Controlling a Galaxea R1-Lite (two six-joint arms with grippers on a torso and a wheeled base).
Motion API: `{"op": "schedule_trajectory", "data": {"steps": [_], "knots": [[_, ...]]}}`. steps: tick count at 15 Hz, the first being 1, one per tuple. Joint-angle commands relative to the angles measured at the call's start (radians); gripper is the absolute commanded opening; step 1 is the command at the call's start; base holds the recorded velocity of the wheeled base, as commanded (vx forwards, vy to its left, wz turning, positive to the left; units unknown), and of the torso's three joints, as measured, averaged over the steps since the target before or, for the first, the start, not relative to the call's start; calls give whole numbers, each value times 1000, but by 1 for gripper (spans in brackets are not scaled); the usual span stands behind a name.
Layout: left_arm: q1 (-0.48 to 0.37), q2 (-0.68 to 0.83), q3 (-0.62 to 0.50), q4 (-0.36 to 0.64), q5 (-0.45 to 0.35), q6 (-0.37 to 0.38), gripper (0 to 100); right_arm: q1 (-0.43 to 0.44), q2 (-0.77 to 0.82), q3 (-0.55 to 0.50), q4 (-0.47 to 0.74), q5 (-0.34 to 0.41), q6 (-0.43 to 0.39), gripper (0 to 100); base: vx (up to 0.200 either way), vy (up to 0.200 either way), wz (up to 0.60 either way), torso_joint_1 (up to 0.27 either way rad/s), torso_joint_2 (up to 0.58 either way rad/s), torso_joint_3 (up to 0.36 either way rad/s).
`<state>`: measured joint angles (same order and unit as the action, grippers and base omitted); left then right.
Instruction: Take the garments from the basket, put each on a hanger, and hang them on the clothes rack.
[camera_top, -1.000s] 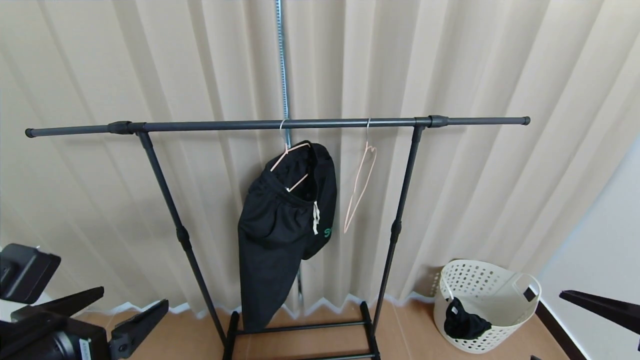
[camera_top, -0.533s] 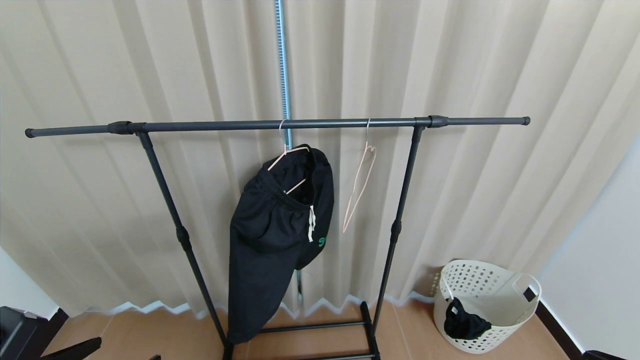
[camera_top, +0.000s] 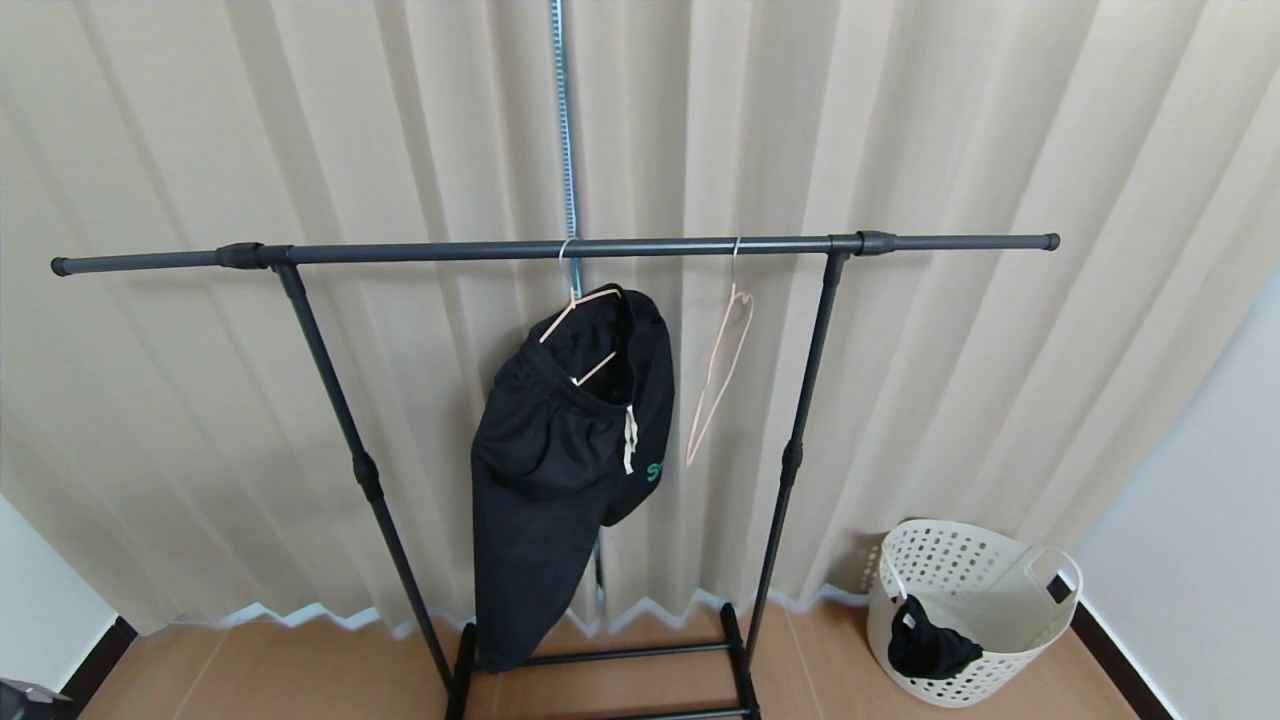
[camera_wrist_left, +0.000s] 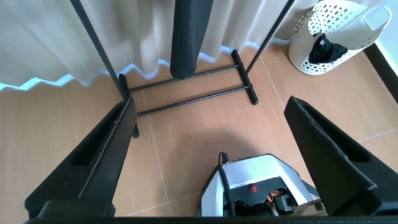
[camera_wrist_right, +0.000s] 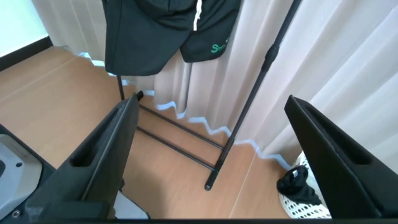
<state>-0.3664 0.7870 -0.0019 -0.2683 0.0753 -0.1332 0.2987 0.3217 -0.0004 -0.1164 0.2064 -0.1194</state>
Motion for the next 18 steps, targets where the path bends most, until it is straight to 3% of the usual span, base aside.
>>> {"op": "schedule_trajectory", "data": {"steps": [1, 5, 10, 13, 15, 18], "knots": [[-5, -52, 2, 43, 0, -3, 100, 0, -13, 0, 0, -1, 0, 100, 0, 0, 0, 0, 0, 0], [-65, -167, 2, 179, 0, -11, 100, 2, -20, 0, 0, -4, 0, 100, 0, 0, 0, 0, 0, 0], [-66, -190, 2, 189, 12, -5, 100, 2, -33, 0, 0, -4, 0, 100, 0, 0, 0, 0, 0, 0], [43, -265, 2, 189, 83, 142, 100, 2, -61, 0, 1, -28, 0, 100, 0, 0, 0, 0, 0, 0], [61, -318, 2, 189, 84, 182, 100, 2, -62, 0, 1, -32, 0, 100, 0, 0, 0, 0, 0, 0], [129, -331, 2, 189, 100, 182, 100, 0, -61, 0, 1, -32, 0, 100, 0, 0, 0, 0, 0, 0]]}}
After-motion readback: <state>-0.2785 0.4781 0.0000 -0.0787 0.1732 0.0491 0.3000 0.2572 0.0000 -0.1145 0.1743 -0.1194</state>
